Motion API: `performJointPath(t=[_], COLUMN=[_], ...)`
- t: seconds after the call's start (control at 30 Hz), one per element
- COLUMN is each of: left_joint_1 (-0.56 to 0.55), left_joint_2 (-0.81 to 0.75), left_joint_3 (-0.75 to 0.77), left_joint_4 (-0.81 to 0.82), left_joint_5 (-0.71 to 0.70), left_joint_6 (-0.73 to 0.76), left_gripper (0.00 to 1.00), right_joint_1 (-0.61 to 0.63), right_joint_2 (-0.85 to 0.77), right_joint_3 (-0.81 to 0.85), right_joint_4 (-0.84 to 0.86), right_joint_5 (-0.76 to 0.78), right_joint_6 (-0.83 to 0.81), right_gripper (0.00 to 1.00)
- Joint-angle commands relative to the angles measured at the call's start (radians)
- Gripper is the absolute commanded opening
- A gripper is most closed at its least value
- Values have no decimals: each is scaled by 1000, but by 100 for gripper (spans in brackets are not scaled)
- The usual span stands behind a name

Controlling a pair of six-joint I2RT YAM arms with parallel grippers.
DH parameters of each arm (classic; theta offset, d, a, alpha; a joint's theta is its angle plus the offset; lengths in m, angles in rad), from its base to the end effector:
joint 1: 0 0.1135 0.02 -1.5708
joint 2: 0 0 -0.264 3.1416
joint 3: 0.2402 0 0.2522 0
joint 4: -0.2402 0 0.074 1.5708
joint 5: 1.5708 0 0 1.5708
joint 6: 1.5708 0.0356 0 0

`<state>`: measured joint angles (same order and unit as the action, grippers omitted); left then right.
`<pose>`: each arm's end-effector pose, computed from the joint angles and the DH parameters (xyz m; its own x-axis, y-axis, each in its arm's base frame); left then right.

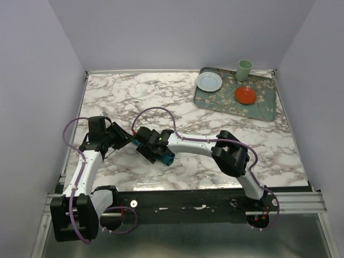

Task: Fold the napkin, place the utensils inside, and roll it up
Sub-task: Roll the napkin with the utensil

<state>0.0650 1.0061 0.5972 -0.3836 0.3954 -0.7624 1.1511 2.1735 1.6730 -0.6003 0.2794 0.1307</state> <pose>0.2028 -0.0005 0.2181 -0.6589 -0.6816 -0.3183 -0.3390 0.6467 -0.6832 0.1974 0.4182 0.1696 -0.4680 -0.7413 -0.4811 -0.7725 0.6075 -0.1848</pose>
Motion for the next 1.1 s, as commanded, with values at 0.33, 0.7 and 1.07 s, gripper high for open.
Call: performJointPath(t=[0.33, 0.7, 1.07], left_joint_1=[13, 27, 30], left_joint_2=[-9, -20, 34], left_joint_3=[-27, -4, -5], left_joint_4=[25, 8, 52], left_joint_5=[39, 31, 63], left_joint_6=[14, 40, 40], left_gripper=[40, 40, 40], right_joint_1=[-2, -105, -384], right_joint_2=[77, 49, 112], right_joint_3=[13, -35, 7], right_joint_4=[0, 71, 178], right_joint_5=[38, -172, -546], right_joint_6=[50, 132, 248], right_gripper=[60, 49, 48])
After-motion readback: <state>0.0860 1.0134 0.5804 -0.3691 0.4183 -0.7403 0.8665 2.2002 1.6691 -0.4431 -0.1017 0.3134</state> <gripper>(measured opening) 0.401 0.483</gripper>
